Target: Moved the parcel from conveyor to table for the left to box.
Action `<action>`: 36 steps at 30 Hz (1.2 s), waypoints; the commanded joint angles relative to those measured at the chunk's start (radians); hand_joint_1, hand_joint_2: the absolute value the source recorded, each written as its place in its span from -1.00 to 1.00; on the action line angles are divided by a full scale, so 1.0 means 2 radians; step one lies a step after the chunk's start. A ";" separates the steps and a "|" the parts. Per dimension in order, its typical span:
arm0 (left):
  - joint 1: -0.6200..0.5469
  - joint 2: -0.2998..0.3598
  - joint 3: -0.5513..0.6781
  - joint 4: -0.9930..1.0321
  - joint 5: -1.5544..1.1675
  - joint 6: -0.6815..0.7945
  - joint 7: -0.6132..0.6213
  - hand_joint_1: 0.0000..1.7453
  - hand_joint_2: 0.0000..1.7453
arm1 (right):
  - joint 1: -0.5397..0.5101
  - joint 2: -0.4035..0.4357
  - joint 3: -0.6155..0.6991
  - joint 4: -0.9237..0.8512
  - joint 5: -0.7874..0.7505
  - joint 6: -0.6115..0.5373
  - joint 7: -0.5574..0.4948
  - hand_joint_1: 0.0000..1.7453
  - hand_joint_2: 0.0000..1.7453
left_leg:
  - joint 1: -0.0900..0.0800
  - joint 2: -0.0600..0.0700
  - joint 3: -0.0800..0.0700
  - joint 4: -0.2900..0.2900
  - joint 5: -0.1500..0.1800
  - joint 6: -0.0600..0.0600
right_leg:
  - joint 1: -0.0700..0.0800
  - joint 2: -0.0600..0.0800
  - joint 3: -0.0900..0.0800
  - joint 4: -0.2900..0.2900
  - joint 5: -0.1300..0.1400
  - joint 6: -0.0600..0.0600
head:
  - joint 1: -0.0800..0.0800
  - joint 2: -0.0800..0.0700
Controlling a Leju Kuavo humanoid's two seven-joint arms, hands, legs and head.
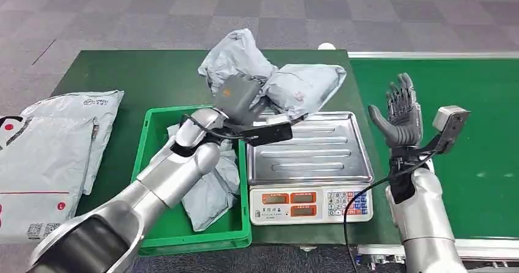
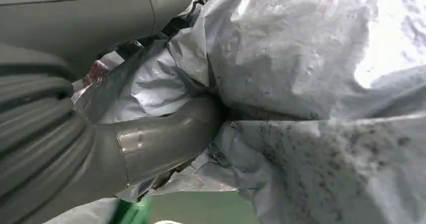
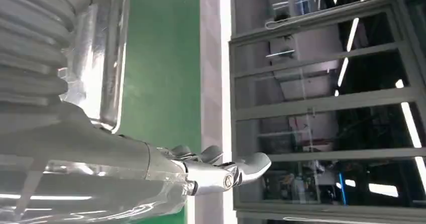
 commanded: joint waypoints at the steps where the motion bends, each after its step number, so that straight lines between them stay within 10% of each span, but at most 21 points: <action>1: 0.117 0.101 0.063 -0.142 -0.058 0.016 0.021 1.00 1.00 | 0.002 -0.013 -0.016 0.011 0.006 0.000 0.002 -1.00 1.00 | 0.000 0.003 0.002 -0.001 0.000 0.000 | 0.000 0.003 0.001 -0.001 0.000 -0.001 | 0.000 0.000; 7: 0.136 0.099 0.081 -0.155 -0.085 0.012 0.027 1.00 1.00 | 0.005 -0.010 -0.021 0.008 0.010 0.002 0.001 -1.00 1.00 | 0.000 0.001 0.000 0.000 0.000 0.000 | 0.000 0.002 0.000 0.000 0.000 -0.001 | 0.000 0.000; 16: 0.459 0.181 0.235 -0.398 -0.117 0.055 0.024 1.00 1.00 | 0.086 -0.051 -0.058 -0.069 -0.020 0.035 0.018 -1.00 1.00 | 0.000 0.006 0.005 -0.003 -0.004 -0.001 | 0.000 0.007 0.002 -0.002 -0.002 -0.001 | 0.000 0.000; 20: 0.490 0.174 0.241 -0.432 -0.090 0.051 0.004 1.00 1.00 | 0.083 -0.052 -0.054 -0.066 -0.021 0.038 0.020 -1.00 1.00 | 0.001 0.008 0.004 -0.001 -0.006 -0.002 | 0.001 0.008 0.001 -0.001 -0.003 -0.001 | 0.000 0.000; 21: 0.492 0.168 0.240 -0.437 -0.080 0.049 0.001 -0.64 1.00 | 0.081 -0.051 -0.052 -0.064 -0.021 0.038 0.020 -1.00 1.00 | 0.001 0.007 0.002 -0.001 -0.005 -0.002 | 0.001 0.007 0.000 -0.001 -0.003 -0.001 | 0.000 0.000; 22: 0.489 0.164 0.234 -0.436 -0.078 0.047 -0.001 -1.00 1.00 | 0.081 -0.052 -0.049 -0.063 -0.021 0.038 0.020 -1.00 1.00 | 0.001 0.006 0.003 -0.001 -0.006 -0.002 | 0.001 0.007 0.000 -0.001 -0.004 -0.001 | 0.000 0.000; 36: 0.362 0.154 0.198 -0.309 0.006 -0.005 -0.023 -1.00 1.00 | 0.048 -0.068 -0.014 -0.026 -0.030 0.029 0.013 -1.00 1.00 | 0.000 0.004 0.001 -0.001 -0.004 -0.001 | 0.000 0.003 0.000 -0.001 -0.003 -0.001 | 0.000 0.000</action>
